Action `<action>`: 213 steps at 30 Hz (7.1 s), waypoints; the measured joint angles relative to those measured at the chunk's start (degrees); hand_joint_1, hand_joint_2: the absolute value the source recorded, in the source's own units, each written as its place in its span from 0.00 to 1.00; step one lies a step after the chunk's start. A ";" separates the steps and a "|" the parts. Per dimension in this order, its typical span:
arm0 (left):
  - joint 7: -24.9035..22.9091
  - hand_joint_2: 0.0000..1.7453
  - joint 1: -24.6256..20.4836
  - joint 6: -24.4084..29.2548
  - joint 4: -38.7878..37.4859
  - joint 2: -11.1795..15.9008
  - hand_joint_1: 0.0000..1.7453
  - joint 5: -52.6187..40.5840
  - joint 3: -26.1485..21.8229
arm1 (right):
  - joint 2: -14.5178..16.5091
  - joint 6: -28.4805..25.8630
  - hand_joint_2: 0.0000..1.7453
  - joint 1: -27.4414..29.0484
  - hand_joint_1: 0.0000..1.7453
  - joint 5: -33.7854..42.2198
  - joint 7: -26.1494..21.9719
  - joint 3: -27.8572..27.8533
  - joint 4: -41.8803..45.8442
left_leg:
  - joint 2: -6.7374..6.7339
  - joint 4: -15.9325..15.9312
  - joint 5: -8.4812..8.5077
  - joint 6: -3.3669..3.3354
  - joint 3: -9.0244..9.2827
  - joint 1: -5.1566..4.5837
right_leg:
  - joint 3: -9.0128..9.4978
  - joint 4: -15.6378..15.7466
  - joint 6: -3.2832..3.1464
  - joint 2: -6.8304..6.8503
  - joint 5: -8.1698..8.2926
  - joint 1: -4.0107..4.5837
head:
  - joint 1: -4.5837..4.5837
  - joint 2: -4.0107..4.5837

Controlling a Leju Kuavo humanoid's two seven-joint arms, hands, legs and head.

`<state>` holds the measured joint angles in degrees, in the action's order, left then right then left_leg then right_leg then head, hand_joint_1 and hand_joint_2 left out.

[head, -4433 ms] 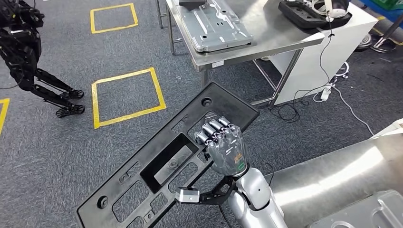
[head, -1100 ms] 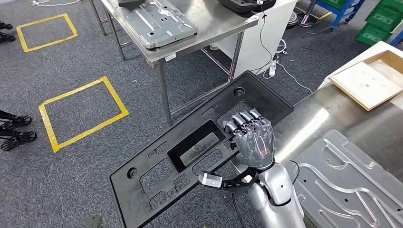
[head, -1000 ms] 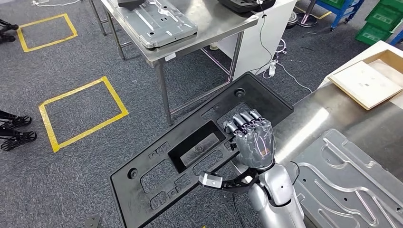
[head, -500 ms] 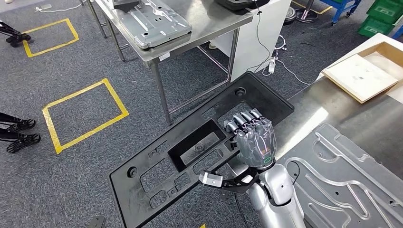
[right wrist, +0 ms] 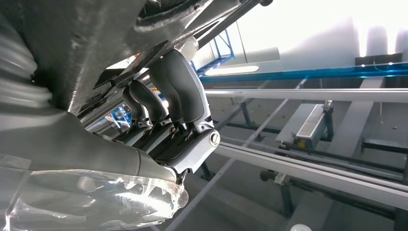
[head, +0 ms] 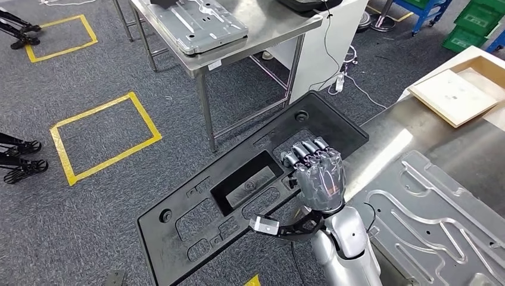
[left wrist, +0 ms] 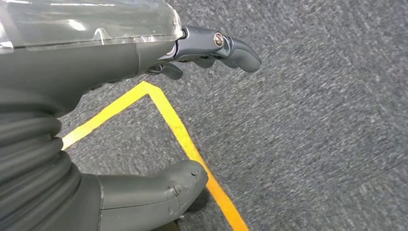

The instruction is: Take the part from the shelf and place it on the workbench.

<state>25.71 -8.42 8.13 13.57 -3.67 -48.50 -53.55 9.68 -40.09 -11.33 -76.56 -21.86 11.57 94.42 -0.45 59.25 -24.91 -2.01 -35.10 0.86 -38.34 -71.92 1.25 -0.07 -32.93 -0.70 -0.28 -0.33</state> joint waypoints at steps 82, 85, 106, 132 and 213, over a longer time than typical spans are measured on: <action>1.42 1.00 0.13 -0.19 0.00 -0.10 0.00 -0.33 -0.01 | -2.02 0.00 1.00 -0.12 1.00 2.53 2.78 -0.40 -0.28 | 3.70 0.27 -2.05 1.77 2.24 0.08 | 3.23 12.26 -2.32 -5.17 7.43 0.58 | -0.01 0.00; 1.41 1.00 0.00 -0.18 0.00 -0.11 0.00 -0.34 -0.02 | -2.08 0.00 1.00 -0.06 1.00 2.40 2.90 -0.40 -0.28 | 2.87 -0.66 -1.83 1.29 2.62 -0.05 | 2.74 12.33 -1.21 -6.11 7.78 0.22 | -0.02 0.00; 1.42 1.00 -0.18 -0.37 0.00 -0.44 0.00 -0.90 0.01 | -3.70 0.00 1.00 -1.01 1.00 1.26 5.50 -0.36 -0.36 | -0.37 12.77 -10.07 3.33 -2.36 0.32 | 2.79 12.82 -2.87 -1.22 7.99 0.17 | 0.13 0.00; 2.18 1.00 -0.20 -1.31 0.01 -0.46 0.00 -0.92 0.00 | -11.87 2.62 1.00 -5.48 1.00 8.48 11.26 -4.72 -8.12 | -1.52 -0.82 -2.98 3.00 3.52 0.47 | 2.19 12.18 -0.80 0.39 7.88 -0.60 | 0.62 0.00; 3.54 1.00 -0.54 -3.39 0.00 1.50 0.00 -1.66 2.01 | -20.67 21.63 1.00 -22.48 1.00 49.03 1.51 -15.73 -22.79 | 0.31 -2.27 0.72 -0.87 1.18 -0.81 | -1.38 3.40 -0.23 -0.13 2.25 0.28 | 0.72 0.00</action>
<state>29.24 -8.96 4.74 13.57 -2.17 -50.16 -51.54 -10.99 -18.45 -33.80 -27.53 -20.35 -4.17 71.64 -0.15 56.98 -24.18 -2.88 -33.92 0.04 -39.73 -68.52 1.02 -0.19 -30.68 -0.42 0.44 -0.33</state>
